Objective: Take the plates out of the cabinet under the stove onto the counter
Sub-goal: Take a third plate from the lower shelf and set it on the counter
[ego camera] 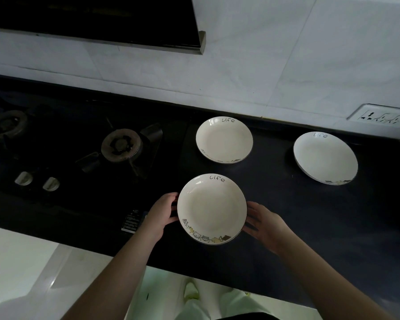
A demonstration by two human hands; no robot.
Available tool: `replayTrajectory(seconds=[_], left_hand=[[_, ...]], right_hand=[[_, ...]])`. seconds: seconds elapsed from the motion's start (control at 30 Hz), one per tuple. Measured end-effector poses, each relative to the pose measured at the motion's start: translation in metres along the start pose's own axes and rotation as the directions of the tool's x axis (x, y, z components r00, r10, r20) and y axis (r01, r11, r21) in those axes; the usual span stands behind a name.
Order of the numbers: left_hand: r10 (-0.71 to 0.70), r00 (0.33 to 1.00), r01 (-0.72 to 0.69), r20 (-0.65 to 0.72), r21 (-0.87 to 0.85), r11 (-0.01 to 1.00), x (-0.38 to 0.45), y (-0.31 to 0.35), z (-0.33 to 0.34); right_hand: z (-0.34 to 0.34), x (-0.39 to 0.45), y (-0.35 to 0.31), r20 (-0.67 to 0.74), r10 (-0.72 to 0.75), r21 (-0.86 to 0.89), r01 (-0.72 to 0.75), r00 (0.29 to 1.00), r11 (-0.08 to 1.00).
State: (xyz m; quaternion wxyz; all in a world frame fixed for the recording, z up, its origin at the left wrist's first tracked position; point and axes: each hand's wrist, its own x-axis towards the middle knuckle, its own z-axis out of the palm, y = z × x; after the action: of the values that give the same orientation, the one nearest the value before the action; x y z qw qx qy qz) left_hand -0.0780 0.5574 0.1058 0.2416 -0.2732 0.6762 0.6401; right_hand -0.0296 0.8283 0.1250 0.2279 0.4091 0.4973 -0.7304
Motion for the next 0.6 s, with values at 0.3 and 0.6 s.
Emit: replayTrajectory(seconds=[0.3, 0.6], left_hand=[[0.051, 0.999, -0.052, 0.016, 0.049, 0.997, -0.004, -0.006, -0.001], [0.03, 0.999, -0.03, 0.022, 0.034, 0.999, -0.011, -0.019, -0.01]], right_hand=[[0.007, -0.006, 0.008, -0.009, -0.068, -0.079, 0.067, 0.998, 0.995], [0.006, -0.009, 0.025, -0.02, -0.096, -0.125, 0.092, 0.995, 0.988]])
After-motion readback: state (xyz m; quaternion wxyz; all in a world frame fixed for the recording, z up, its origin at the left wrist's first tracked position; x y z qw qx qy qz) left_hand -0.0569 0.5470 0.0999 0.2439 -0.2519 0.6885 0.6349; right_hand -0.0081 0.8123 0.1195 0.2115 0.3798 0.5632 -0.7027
